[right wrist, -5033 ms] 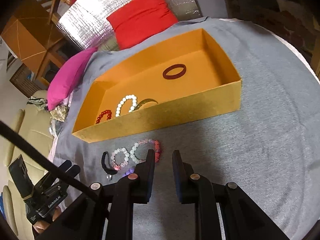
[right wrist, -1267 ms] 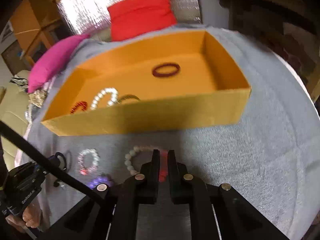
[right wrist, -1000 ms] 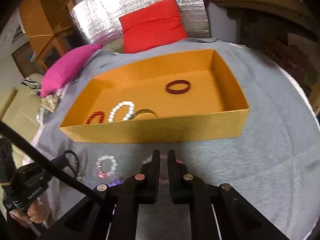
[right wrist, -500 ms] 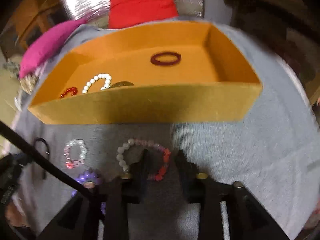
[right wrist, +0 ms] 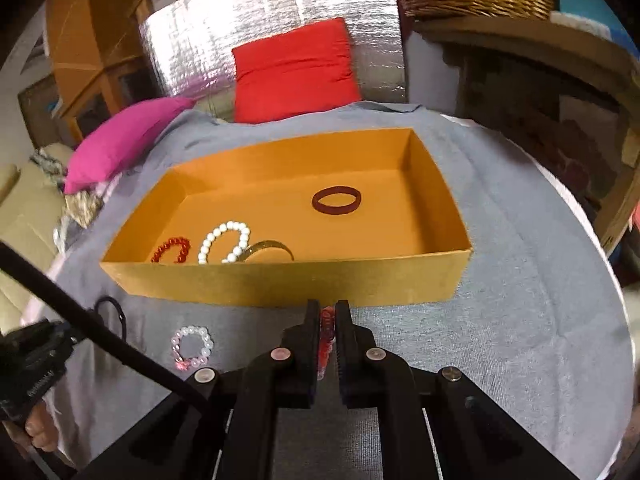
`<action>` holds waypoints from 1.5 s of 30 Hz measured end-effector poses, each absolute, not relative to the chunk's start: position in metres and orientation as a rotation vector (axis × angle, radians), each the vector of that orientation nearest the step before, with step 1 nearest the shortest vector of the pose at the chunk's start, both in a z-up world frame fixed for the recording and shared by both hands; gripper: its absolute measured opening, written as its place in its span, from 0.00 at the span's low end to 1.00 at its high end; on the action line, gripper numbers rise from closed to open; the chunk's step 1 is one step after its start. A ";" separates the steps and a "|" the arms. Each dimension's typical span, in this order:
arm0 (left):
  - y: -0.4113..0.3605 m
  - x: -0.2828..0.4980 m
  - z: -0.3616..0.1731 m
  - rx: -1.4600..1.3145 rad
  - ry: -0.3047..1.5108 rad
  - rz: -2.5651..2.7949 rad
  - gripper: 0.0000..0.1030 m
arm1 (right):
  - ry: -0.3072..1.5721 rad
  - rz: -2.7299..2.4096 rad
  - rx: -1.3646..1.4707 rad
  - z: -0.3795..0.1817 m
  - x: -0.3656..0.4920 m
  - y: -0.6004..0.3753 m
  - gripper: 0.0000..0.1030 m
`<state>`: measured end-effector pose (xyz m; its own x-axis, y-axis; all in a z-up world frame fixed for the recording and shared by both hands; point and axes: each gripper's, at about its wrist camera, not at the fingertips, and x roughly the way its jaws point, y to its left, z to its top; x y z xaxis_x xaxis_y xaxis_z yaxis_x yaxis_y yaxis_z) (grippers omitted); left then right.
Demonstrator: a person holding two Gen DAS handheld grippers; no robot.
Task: Organize jewelry
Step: 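Lift both held bracelets and carry them toward the orange box, then lower the black cord loop into the box with the left tool while the right tool lowers the pink-white bracelet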
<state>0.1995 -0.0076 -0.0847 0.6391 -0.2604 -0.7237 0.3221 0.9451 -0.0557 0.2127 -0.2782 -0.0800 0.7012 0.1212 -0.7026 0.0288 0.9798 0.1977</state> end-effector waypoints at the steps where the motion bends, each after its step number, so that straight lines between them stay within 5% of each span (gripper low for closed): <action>1: -0.007 0.200 -0.084 0.080 0.810 -0.333 0.05 | 0.779 0.059 0.212 -0.076 0.211 -0.281 0.08; 22: -0.023 0.272 -0.021 0.015 0.701 -0.398 0.05 | 0.587 0.107 0.363 -0.030 0.243 -0.291 0.08; 30: -0.033 0.333 -0.054 -0.079 0.818 -0.387 0.05 | 0.644 0.083 0.390 -0.047 0.288 -0.293 0.08; 45: -0.051 0.297 -0.042 0.110 0.729 -0.236 0.05 | 0.637 0.048 0.407 -0.061 0.287 -0.296 0.08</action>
<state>0.2974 -0.0507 -0.0417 0.7206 -0.1754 -0.6708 0.2517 0.9677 0.0173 0.2872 -0.2956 -0.0605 0.8055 0.1674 -0.5684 0.0799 0.9198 0.3841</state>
